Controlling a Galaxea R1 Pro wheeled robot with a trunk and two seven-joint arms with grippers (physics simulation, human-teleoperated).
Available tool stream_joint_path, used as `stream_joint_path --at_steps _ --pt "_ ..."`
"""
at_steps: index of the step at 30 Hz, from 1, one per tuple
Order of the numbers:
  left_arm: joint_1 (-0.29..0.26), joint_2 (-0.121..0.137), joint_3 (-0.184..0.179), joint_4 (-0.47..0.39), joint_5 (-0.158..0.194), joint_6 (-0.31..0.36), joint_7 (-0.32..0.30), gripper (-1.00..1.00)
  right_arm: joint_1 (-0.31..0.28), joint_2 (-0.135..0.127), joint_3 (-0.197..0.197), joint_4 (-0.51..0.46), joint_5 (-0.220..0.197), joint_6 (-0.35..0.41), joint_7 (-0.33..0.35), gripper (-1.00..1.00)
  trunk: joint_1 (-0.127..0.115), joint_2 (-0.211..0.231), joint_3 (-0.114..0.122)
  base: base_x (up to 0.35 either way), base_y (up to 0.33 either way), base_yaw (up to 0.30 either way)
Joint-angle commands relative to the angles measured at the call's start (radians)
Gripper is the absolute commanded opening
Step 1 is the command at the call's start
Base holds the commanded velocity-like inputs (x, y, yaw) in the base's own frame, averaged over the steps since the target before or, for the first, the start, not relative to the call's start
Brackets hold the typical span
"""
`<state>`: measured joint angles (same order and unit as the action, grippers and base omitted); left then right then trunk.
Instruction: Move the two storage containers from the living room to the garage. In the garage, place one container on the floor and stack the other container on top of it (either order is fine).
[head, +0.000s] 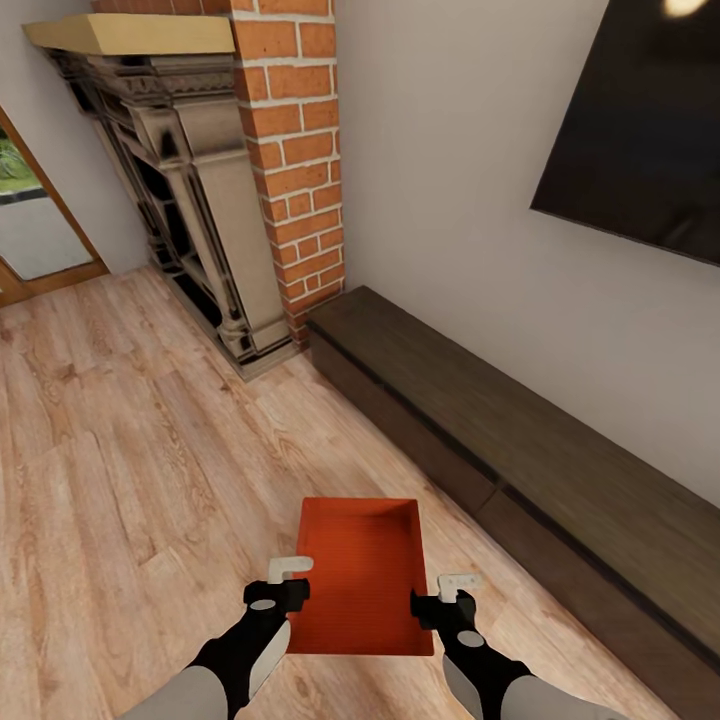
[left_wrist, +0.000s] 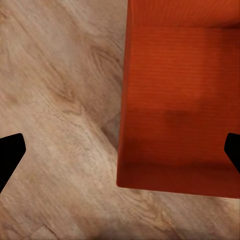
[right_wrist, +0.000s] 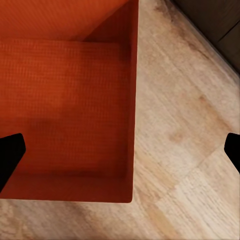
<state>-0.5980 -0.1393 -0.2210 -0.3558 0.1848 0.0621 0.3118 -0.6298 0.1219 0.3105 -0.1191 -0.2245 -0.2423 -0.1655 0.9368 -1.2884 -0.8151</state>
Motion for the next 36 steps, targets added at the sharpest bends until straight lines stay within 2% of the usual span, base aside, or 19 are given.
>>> stream_joint_path --at_steps 1,7,14,36 --pt "0.0 0.001 -0.008 -0.002 0.009 0.005 0.008 1.0 -0.001 0.0 0.009 0.001 -0.009 -0.004 -0.004 1.0 0.004 -0.008 -0.004 0.0 0.0 0.0" --pt "0.0 0.003 -0.008 -0.002 0.011 0.005 0.007 1.0 -0.001 -0.001 0.009 0.001 -0.009 -0.006 0.008 1.0 0.027 -0.05 -0.023 0.0 0.0 0.0" --pt "0.0 0.003 -0.008 -0.002 0.034 0.005 0.007 1.0 -0.001 -0.001 0.009 0.001 -0.01 -0.021 0.016 1.0 0.054 -0.099 -0.045 0.0 0.0 0.0" --pt "0.0 0.004 -0.008 0.012 0.036 0.005 0.007 1.0 -0.001 -0.001 0.009 0.001 -0.018 -0.023 0.017 1.0 0.138 -0.253 -0.114 0.0 0.0 0.0"
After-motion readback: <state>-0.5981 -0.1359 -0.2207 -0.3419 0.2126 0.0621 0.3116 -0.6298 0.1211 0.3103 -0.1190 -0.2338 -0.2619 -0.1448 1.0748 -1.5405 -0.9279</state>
